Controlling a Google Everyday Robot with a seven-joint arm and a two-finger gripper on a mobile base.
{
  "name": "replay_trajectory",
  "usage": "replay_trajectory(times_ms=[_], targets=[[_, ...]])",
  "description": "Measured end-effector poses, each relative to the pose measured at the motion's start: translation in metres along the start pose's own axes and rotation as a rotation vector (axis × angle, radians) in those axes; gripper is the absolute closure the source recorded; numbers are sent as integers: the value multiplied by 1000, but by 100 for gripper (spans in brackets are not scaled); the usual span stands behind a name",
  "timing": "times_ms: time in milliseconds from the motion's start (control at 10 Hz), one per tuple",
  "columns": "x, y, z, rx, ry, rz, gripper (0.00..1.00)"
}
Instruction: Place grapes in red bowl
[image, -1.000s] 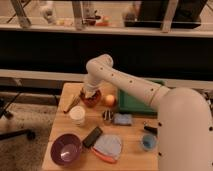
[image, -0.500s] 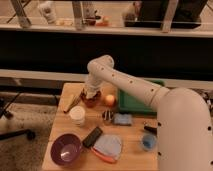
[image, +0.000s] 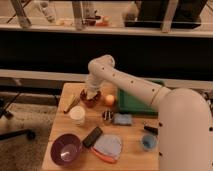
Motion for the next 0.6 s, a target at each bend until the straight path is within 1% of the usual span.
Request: replay_trajectory(times_ms=[300,600], targets=[[-2,1,-1,1,0,-6,20],[-2,0,-8,8,4,-10,20]])
